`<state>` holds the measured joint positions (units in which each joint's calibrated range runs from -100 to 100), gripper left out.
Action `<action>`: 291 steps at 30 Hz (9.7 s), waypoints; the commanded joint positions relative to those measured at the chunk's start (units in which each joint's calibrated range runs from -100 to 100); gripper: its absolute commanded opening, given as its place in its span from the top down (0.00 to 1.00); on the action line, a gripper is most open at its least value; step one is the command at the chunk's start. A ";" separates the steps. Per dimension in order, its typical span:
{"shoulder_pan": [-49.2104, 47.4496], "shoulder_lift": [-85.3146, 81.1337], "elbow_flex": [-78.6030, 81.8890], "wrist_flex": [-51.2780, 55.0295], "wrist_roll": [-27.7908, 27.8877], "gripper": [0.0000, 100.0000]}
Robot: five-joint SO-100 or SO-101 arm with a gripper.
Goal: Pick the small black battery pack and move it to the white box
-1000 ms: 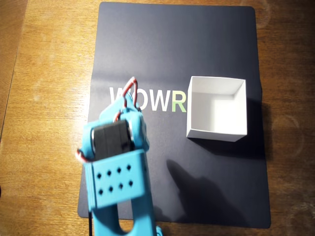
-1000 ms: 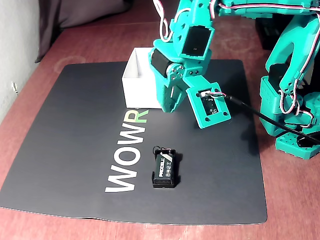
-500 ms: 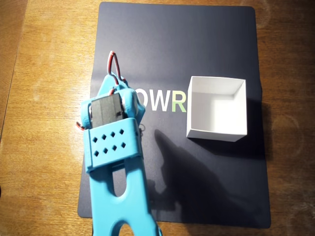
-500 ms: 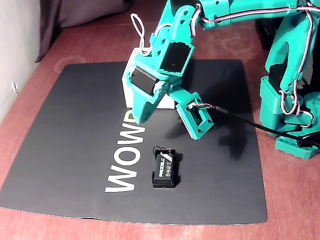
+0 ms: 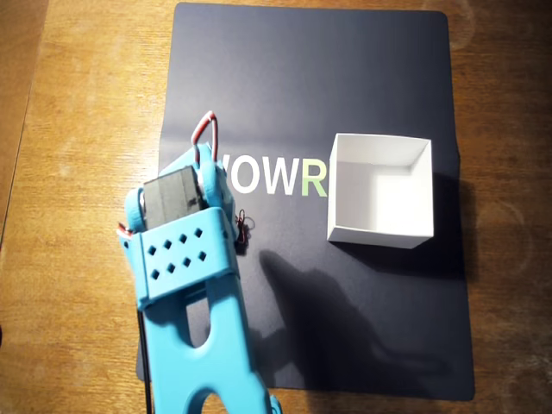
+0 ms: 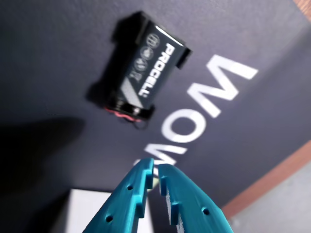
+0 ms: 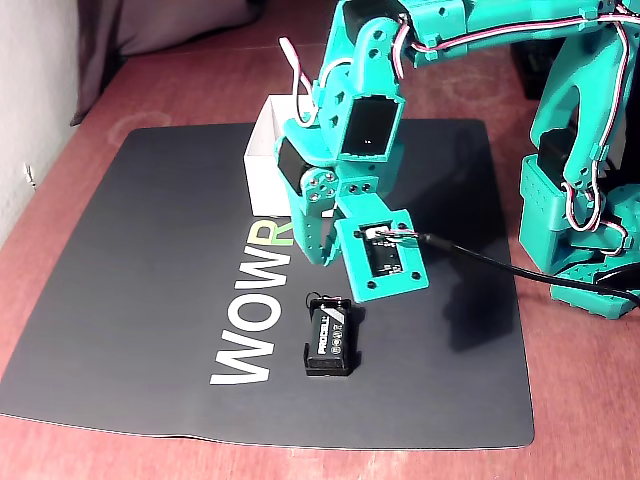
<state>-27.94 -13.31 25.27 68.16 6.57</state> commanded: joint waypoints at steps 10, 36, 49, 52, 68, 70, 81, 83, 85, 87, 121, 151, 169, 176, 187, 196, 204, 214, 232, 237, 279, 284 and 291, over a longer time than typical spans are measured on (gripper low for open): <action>-0.16 0.20 -1.64 0.99 -10.73 0.99; -1.57 0.28 9.97 -5.94 -11.05 0.86; -5.44 0.20 11.24 -7.60 -15.23 0.82; -5.67 0.20 11.33 -7.52 -17.68 0.82; -5.55 5.28 9.69 -7.60 -20.07 0.82; -5.55 5.98 8.15 -7.60 -20.07 0.82; -5.32 11.33 0.62 -7.16 -20.02 0.82; -5.32 11.33 0.99 -7.16 -20.02 0.82; -5.32 11.33 1.44 -6.99 -20.02 0.82; -5.32 11.33 1.62 -6.90 -20.02 0.82; -5.32 15.80 1.53 -5.15 -20.02 0.82; -5.79 18.70 1.17 -4.62 -18.01 0.99; -5.32 13.44 0.90 -4.45 -17.79 0.99; -5.20 10.02 0.90 -4.36 -17.79 0.99; -0.51 1.25 0.90 -3.31 -14.42 0.99; 1.72 -7.17 0.62 0.46 -13.66 0.99; 8.99 -11.20 0.80 0.46 -10.89 1.00; 20.84 -13.57 0.71 0.37 -9.20 1.00; 34.92 -14.53 1.53 -0.50 -6.11 1.00; 37.85 -14.18 1.53 -0.50 -4.80 1.00; 65.65 -1.29 1.71 -21.63 4.00 0.99; 65.30 -1.29 1.71 -21.19 5.19 0.99; 64.83 -1.12 2.98 -21.10 6.55 0.97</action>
<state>37.08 -14.24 28.09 47.93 12.40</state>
